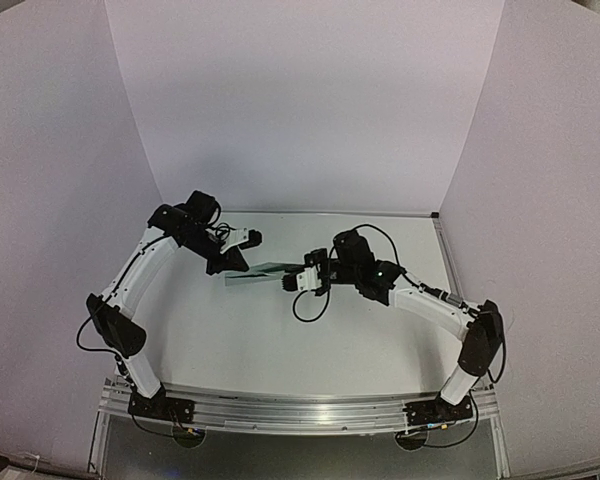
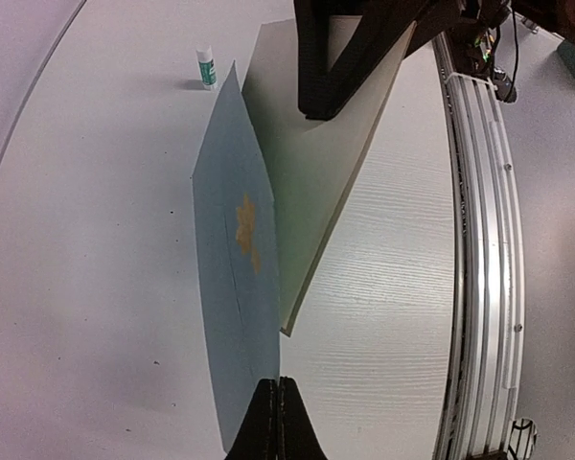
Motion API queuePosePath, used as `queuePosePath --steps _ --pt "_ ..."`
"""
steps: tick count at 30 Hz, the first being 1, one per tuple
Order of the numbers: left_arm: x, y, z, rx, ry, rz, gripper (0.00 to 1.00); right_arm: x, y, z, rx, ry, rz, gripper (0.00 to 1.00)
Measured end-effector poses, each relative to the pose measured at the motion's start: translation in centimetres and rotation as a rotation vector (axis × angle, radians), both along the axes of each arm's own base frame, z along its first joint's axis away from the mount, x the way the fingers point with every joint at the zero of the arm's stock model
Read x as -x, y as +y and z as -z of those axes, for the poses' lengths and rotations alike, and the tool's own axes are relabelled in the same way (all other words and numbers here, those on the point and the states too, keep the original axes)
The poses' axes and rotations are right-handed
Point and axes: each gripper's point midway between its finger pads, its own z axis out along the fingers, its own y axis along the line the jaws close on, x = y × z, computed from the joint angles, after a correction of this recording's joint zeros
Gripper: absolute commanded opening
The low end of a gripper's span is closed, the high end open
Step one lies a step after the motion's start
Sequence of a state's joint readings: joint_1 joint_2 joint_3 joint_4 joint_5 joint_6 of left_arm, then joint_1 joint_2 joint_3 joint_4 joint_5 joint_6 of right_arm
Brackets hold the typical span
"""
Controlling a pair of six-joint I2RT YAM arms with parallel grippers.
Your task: Place the letter into the envelope and seal it
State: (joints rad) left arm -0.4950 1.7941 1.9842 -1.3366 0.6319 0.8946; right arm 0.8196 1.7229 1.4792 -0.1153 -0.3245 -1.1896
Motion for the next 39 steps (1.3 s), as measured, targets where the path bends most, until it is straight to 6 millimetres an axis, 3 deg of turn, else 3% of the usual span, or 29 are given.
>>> queuePosePath --steps 8,20,25,34,39 --pt "0.8 -0.2 -1.2 0.041 -0.013 0.025 0.0 0.2 1.6 0.4 -0.059 0.088 -0.038 0.0" --pt "2.5 -0.5 -3.6 0.125 -0.03 0.073 0.0 0.0 4.5 -1.7 -0.26 0.168 -0.074 0.0" --pt "2.7 -0.5 -4.0 0.137 -0.03 0.077 0.0 0.0 4.7 -1.7 -0.286 0.186 -0.072 0.0" --pt "2.8 -0.5 -4.1 0.143 -0.025 0.076 0.0 -0.5 3.6 0.8 -0.278 0.274 -0.038 0.0" --pt "3.0 -0.4 -3.6 0.138 -0.005 0.075 0.0 -0.8 3.3 1.3 -0.28 0.305 -0.023 0.22"
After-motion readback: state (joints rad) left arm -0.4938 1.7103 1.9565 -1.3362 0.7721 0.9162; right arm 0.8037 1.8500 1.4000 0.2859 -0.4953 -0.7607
